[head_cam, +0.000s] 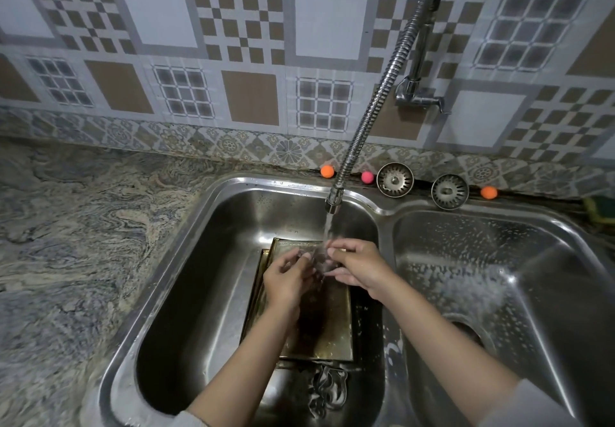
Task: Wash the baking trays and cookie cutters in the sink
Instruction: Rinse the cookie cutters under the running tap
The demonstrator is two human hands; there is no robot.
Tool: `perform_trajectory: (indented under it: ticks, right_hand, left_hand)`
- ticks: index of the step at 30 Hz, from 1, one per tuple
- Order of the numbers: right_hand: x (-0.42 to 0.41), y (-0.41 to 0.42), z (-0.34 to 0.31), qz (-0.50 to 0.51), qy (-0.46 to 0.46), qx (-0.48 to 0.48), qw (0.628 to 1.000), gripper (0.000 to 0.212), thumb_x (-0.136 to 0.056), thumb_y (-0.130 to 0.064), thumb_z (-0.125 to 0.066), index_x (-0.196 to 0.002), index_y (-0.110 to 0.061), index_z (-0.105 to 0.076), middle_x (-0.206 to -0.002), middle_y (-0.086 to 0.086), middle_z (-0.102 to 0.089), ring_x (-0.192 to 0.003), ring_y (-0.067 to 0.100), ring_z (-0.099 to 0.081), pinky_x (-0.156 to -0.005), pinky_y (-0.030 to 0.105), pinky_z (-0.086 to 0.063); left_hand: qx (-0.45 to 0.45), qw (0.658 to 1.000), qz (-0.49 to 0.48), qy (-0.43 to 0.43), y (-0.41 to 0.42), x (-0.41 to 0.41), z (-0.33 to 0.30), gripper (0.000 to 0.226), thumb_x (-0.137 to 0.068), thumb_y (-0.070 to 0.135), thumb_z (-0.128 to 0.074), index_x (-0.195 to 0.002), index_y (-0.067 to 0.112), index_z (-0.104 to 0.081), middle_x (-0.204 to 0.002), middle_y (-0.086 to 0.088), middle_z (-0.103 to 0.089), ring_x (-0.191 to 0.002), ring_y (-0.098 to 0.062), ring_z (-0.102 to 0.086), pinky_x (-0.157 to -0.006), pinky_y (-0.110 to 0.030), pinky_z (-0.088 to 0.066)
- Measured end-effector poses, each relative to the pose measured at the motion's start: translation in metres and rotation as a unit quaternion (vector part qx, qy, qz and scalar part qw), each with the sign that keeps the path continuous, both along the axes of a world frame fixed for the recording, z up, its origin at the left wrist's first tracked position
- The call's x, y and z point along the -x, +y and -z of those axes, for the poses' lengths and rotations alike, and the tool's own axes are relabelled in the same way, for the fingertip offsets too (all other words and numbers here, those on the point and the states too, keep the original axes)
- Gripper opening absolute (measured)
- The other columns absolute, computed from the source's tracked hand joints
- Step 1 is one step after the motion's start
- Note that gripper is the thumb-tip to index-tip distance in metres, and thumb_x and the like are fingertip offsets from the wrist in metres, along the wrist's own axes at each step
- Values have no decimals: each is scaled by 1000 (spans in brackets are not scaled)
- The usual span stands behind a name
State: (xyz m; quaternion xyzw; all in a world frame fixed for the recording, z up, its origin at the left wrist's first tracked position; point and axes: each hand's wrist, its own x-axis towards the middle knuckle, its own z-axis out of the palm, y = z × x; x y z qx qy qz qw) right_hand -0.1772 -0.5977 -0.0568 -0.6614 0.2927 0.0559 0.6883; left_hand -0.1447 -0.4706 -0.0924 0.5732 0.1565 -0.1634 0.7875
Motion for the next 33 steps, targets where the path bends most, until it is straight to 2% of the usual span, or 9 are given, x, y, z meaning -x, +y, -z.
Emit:
perform_trajectory:
  ticks: [5, 8, 13, 17, 21, 24, 28, 30, 33]
  right_hand:
    - [14, -25, -4, 16, -3, 21, 1000, 14, -90, -17, -63, -101, -24, -69, -87, 4, -71, -72, 14, -71, -78, 27, -54]
    - [22, -37, -10, 30, -14, 32, 999, 14, -89, -16, -64, -97, -26, -70, -89, 4, -72, -80, 18, -70, -81, 29, -53]
    - [23, -41, -13, 38, -18, 31, 999, 14, -89, -15, -65, -98, -24, -70, -89, 3, -72, -78, 16, -68, -85, 31, -54]
    - [15, -25, -11, 22, -15, 24, 999, 17, -89, -17, -65, -105, -19, -69, -91, 5, -71, -83, 20, -69, -86, 32, -54]
    - [3, -5, -9, 0, -12, 15, 1000, 12, -89, -17, -65, -101, -18, -68, -89, 4, -69, -73, 16, -68, -78, 27, -54]
    - [-4, 5, -7, -20, -15, 17, 1000, 20, -88, -18, -66, -108, -14, -68, -92, 5, -70, -77, 15, -70, -74, 26, -55]
    - [-5, 12, -9, -51, -47, 26, 997, 15, -86, -14, -69, -99, -20, -70, -91, 3, -71, -69, 12, -65, -72, 28, -54]
    - [-3, 13, -14, -51, -65, 20, 996, 19, -85, -9, -70, -103, -14, -69, -95, 7, -71, -71, 10, -66, -67, 21, -55]
    - [2, 8, -25, -30, -97, 37, 994, 24, -83, -1, -69, -106, -1, -67, -85, 5, -69, -61, 1, -65, -55, 13, -50]
  left_hand:
    - [23, 998, 54, 21, -24, 7, -6, 23, -86, 1, -64, -109, 5, -64, -81, -6, -69, -59, -11, -67, -55, -23, -56]
    - [29, 995, 81, 41, -33, 9, -8, 20, -87, 3, -64, -106, 9, -65, -83, -5, -71, -61, -10, -68, -61, -22, -56]
    - [28, 994, 98, 39, -29, 7, -6, 21, -87, 6, -64, -108, 8, -66, -84, -4, -73, -70, -14, -71, -70, -26, -57]
    - [27, 996, 78, 33, -12, 2, -6, 24, -87, 6, -65, -111, 6, -65, -85, -8, -71, -63, -11, -68, -61, -22, -55]
    - [23, 998, 47, 34, 9, -4, -8, 22, -87, 4, -64, -109, 5, -64, -85, -10, -70, -63, -13, -68, -59, -22, -55]
    - [28, 998, 30, 41, 23, -8, -9, 23, -88, 3, -62, -111, 4, -64, -87, -11, -69, -63, -13, -67, -59, -21, -56]
    - [35, 998, 11, 41, 32, -9, -13, 24, -88, 2, -62, -112, 1, -63, -88, -13, -68, -66, -17, -66, -75, -29, -54]
    - [45, 998, 13, 39, 32, -9, -15, 26, -87, 2, -63, -113, 1, -63, -90, -14, -69, -69, -18, -67, -80, -32, -53]
    - [76, 996, 37, 15, 29, -8, -22, 25, -88, 3, -62, -112, 7, -64, -87, -9, -72, -72, -17, -69, -69, -25, -57]
